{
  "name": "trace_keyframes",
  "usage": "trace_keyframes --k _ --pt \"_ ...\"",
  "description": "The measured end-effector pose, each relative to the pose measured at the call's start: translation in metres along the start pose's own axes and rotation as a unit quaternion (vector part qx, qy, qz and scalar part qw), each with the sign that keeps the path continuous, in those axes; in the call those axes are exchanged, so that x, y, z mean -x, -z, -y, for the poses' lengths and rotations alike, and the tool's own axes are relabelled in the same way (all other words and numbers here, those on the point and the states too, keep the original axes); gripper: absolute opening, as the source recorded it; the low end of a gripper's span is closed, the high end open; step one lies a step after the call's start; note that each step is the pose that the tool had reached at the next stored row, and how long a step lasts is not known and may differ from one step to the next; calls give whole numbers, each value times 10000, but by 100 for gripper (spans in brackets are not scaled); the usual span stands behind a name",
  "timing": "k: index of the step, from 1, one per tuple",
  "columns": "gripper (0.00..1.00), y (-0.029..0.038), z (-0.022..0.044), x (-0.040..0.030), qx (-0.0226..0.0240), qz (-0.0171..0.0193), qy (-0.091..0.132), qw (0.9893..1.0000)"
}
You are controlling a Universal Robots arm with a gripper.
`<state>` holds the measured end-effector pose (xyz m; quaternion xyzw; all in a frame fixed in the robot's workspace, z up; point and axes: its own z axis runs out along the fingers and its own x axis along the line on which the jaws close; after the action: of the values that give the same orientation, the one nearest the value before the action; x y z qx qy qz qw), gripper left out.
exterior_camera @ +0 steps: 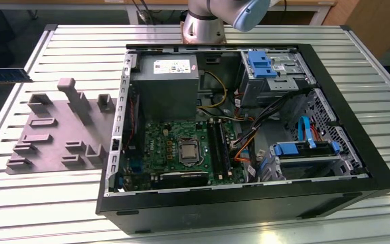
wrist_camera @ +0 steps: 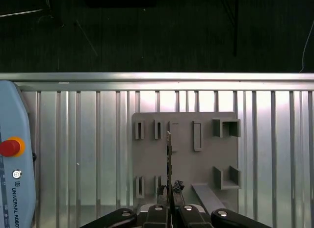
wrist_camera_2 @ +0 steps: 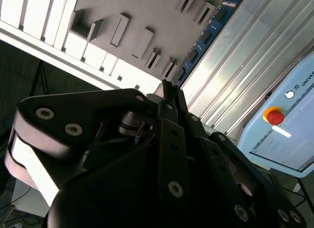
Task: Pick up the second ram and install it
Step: 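Pick up the second ram and move it above second insertion slot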
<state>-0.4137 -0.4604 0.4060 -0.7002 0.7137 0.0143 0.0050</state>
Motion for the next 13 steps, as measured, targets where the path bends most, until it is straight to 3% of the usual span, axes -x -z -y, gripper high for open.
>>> trace_keyframes --k 13 --pt "14 1 52 1 0 0 0 10000"
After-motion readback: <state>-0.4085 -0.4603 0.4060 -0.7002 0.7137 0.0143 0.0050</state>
